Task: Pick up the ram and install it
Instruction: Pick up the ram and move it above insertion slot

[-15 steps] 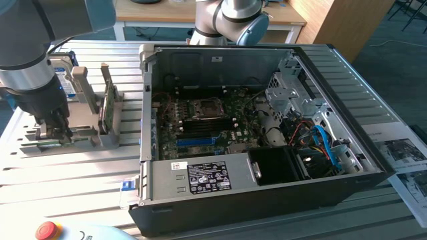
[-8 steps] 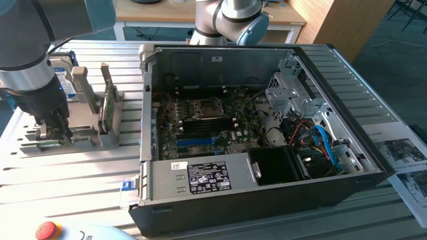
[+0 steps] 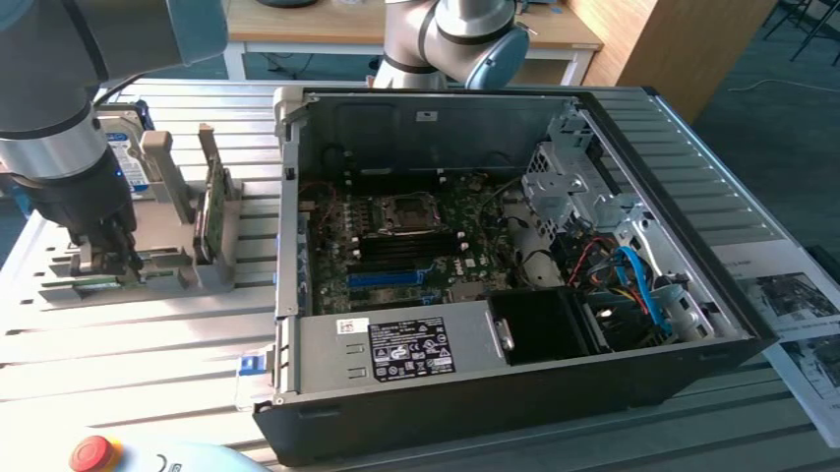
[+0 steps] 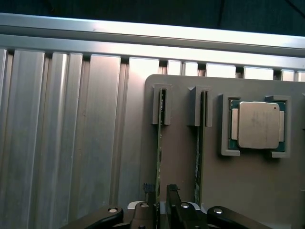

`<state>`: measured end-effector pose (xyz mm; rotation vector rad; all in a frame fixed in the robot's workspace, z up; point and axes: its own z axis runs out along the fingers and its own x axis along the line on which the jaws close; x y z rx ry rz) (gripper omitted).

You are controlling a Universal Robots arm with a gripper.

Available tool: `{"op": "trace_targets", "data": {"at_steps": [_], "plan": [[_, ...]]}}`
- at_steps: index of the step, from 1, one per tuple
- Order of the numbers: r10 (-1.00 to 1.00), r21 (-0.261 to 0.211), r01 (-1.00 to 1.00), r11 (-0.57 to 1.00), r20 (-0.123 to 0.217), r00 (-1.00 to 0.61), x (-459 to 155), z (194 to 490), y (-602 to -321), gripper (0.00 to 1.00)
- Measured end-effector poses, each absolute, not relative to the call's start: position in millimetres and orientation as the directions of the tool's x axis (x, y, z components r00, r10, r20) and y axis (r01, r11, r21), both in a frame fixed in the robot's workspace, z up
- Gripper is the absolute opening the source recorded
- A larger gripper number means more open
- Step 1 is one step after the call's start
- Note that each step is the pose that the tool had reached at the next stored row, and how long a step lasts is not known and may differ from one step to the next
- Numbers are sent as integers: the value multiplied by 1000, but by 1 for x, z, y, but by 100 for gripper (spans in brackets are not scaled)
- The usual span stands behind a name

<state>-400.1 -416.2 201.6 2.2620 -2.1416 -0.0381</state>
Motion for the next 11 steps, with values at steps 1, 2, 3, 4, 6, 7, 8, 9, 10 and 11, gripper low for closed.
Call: {"op": "trace_targets", "data": {"at_steps": [1,2,3,4,6,7,8,9,10,11], "plan": [[-998,36,-998,-58,0,58,-400,202,-416,24],[-998,36,-997,-62,1,62,-400,202,-416,24],[-998,36,-997,-67,1,67,-400,202,-416,24],[-998,36,-997,-70,1,70,-400,202,-416,24],[-997,36,-997,-73,1,73,-400,202,-416,24],[-997,36,-997,-73,1,73,-400,202,-416,24],[-997,36,-997,-73,1,73,-400,202,-416,24],[-997,36,-997,-73,1,73,-400,202,-416,24],[-997,36,-997,-73,1,73,-400,202,-416,24],[-997,36,-997,-73,1,73,-400,202,-416,24]]}}
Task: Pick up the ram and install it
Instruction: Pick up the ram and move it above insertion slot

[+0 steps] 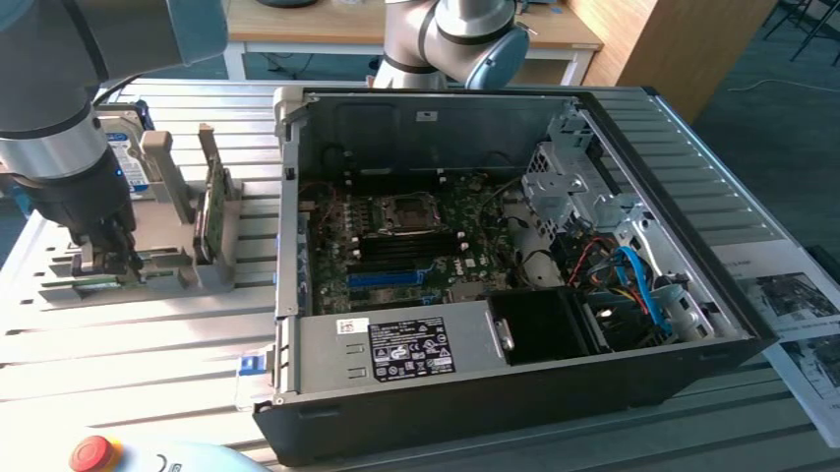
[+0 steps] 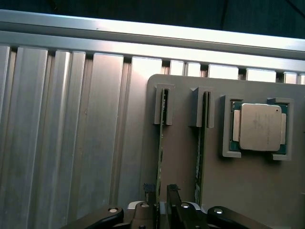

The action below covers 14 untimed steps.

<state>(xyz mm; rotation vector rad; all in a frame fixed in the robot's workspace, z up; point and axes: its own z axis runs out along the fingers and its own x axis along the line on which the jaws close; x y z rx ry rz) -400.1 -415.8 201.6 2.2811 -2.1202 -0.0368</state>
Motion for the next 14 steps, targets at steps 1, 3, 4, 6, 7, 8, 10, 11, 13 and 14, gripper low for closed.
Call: {"op": "trace_targets", "data": {"at_steps": [1,3,4,6,7,8,10,11,13,14], "plan": [[-997,36,-997,-73,1,73,-400,202,-416,24],[-997,36,-997,-73,1,73,-401,202,-415,24],[-997,36,-997,-73,1,73,-401,202,-415,24],[-997,36,-997,-73,1,73,-402,202,-415,24],[-997,36,-997,-73,1,73,-402,202,-415,24],[-997,36,-997,-73,1,73,-402,202,-415,24],[-997,36,-997,-73,1,73,-403,202,-415,24],[-997,36,-997,-73,1,73,-403,202,-415,24],[-997,36,-997,-73,1,73,-403,202,-415,24],[-997,36,-997,-73,1,73,-403,202,-415,24]]}}
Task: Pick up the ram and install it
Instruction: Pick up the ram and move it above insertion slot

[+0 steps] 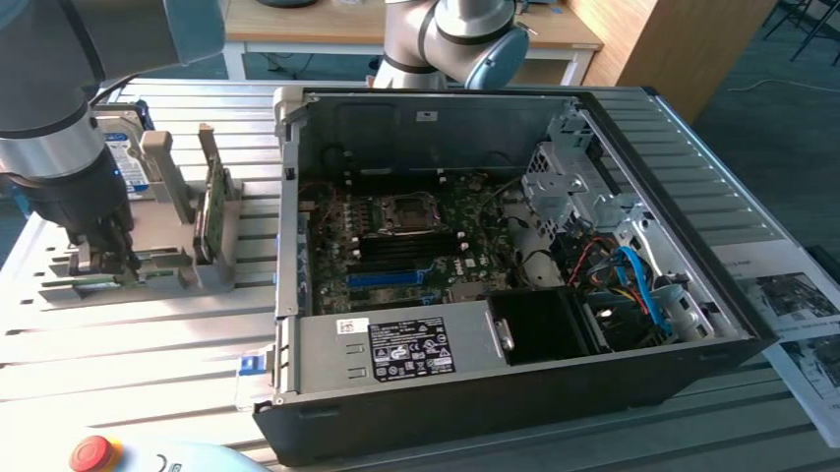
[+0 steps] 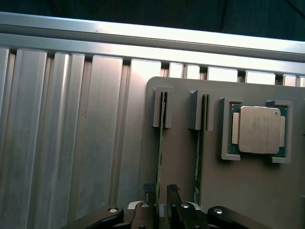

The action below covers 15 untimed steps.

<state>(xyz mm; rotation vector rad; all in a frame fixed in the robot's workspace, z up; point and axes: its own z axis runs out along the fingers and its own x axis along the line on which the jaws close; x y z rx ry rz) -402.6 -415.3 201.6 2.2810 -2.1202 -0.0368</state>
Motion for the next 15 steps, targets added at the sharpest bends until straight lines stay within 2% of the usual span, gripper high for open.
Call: {"op": "trace_targets", "data": {"at_steps": [15], "plan": [[-997,36,-997,-73,1,73,-403,202,-418,24]]}}
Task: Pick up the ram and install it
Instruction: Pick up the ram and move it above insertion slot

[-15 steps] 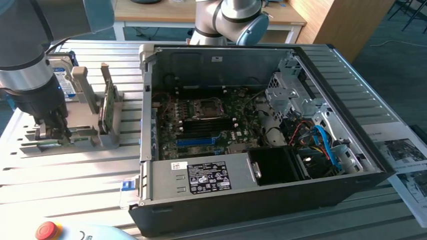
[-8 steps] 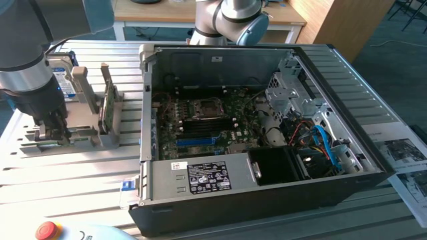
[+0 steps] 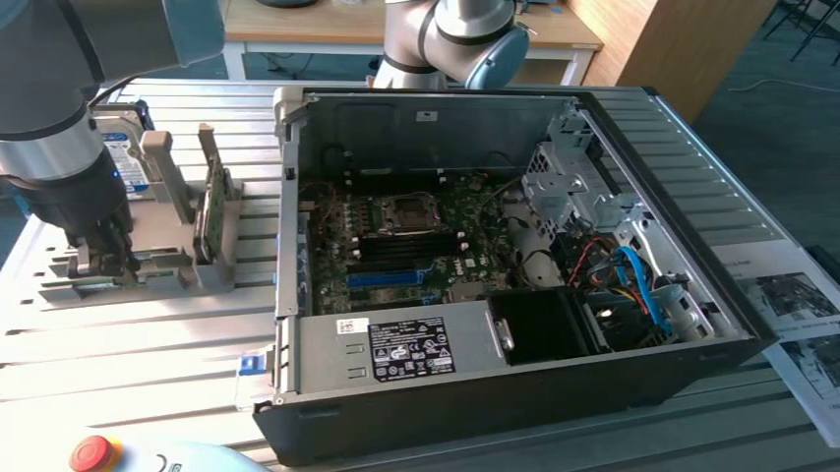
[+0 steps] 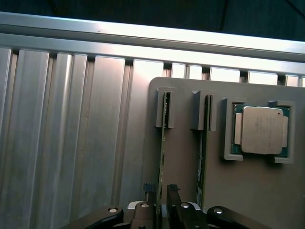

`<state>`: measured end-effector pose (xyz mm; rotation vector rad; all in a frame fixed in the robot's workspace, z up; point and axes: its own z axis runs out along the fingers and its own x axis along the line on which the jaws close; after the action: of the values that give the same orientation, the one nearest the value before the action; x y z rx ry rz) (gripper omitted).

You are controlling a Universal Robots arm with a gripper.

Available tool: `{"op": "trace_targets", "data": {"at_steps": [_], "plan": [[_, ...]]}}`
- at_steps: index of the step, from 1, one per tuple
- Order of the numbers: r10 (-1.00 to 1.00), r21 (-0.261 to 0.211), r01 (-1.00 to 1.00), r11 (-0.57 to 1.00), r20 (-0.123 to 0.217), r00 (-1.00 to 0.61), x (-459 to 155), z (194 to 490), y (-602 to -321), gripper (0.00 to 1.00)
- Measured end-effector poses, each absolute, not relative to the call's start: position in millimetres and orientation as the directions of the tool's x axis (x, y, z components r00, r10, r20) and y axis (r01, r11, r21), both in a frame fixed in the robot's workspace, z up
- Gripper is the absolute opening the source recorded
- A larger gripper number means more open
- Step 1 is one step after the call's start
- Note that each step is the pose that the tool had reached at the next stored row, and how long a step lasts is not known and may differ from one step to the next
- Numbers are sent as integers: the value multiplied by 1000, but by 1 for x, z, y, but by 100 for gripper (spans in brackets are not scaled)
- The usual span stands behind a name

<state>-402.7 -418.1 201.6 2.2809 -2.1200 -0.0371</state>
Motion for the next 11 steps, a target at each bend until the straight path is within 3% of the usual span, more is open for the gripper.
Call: {"op": "trace_targets", "data": {"at_steps": [11], "plan": [[-997,36,-997,-73,1,74,-403,202,-418,24]]}}
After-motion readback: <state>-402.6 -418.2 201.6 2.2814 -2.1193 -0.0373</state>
